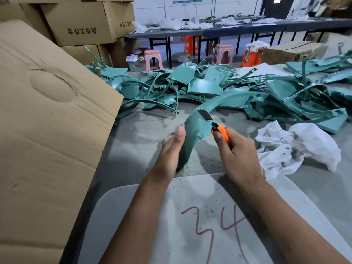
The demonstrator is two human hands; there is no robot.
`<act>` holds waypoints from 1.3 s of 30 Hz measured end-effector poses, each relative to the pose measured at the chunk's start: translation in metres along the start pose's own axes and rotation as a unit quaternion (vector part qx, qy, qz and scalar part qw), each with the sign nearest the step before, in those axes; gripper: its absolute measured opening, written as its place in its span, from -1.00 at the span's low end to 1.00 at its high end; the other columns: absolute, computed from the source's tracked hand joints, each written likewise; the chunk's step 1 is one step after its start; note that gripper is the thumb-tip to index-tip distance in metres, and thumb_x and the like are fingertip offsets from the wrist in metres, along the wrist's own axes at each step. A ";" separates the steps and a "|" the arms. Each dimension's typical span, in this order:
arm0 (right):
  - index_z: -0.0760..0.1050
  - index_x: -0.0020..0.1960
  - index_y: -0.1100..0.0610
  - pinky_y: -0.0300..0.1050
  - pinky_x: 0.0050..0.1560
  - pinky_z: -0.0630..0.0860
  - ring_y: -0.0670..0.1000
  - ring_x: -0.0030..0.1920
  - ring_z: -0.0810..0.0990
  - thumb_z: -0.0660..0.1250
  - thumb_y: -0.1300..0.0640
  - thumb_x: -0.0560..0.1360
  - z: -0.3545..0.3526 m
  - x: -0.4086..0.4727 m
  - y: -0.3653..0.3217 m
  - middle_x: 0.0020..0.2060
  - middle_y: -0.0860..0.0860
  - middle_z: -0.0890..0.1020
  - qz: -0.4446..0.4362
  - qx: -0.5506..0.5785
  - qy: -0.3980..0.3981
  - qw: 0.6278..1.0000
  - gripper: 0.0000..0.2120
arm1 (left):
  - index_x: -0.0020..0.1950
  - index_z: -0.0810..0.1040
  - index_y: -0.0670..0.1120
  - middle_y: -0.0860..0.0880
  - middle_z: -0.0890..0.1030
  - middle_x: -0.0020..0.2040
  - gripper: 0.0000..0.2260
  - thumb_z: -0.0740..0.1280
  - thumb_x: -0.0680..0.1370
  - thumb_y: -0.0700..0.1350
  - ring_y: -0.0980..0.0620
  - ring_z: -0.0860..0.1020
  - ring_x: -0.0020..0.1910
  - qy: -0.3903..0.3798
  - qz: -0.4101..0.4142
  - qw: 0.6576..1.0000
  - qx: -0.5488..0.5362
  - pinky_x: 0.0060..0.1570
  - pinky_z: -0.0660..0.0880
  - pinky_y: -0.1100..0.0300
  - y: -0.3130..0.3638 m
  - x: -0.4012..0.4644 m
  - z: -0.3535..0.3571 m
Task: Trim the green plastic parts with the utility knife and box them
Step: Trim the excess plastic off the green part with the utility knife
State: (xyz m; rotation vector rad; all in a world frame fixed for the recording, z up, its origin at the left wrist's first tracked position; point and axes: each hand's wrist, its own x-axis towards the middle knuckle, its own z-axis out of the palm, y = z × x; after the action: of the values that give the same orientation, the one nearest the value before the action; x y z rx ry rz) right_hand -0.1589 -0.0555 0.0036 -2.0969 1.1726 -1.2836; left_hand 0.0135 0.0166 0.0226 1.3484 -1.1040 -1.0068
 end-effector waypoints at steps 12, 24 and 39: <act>0.32 -0.25 0.05 -0.21 -0.43 0.22 -0.08 -0.47 0.30 0.23 -0.11 0.67 -0.004 0.000 -0.010 -0.47 -0.03 0.38 -0.076 0.072 -0.054 0.993 -0.61 | 0.19 0.67 -0.06 0.20 0.61 -0.26 -0.60 0.25 0.45 -0.33 0.24 0.49 -0.33 0.109 0.136 0.981 0.081 -0.30 0.42 0.42 -0.014 0.002 0.022; 0.38 -0.23 0.16 -0.07 -0.42 0.28 0.04 -0.46 0.35 0.23 -0.06 0.69 -0.005 -0.005 -0.015 -0.45 0.06 0.41 -0.096 0.116 -0.082 0.985 -0.60 | 0.00 0.68 -0.06 -0.04 0.74 -0.10 -0.72 0.31 0.58 -0.42 -0.02 0.69 -0.05 0.115 0.038 0.989 -0.091 -0.01 0.61 0.08 -0.020 0.006 0.023; 0.29 -0.21 0.07 0.05 -0.45 0.33 0.00 -0.48 0.38 0.18 -0.13 0.70 0.002 -0.002 -0.018 -0.50 -0.06 0.38 -0.083 -0.061 0.006 0.995 -0.61 | -0.08 0.65 0.05 0.16 0.70 -0.23 -0.68 0.31 0.52 -0.39 0.22 0.64 -0.22 0.146 0.083 0.985 -0.031 -0.20 0.55 0.33 -0.016 0.003 0.030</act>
State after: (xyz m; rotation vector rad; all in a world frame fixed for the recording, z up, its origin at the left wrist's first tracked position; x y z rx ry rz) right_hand -0.1500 -0.0443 0.0142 -2.3206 1.1273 -1.3295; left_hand -0.0143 0.0070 0.0044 1.2841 -0.9384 -0.6910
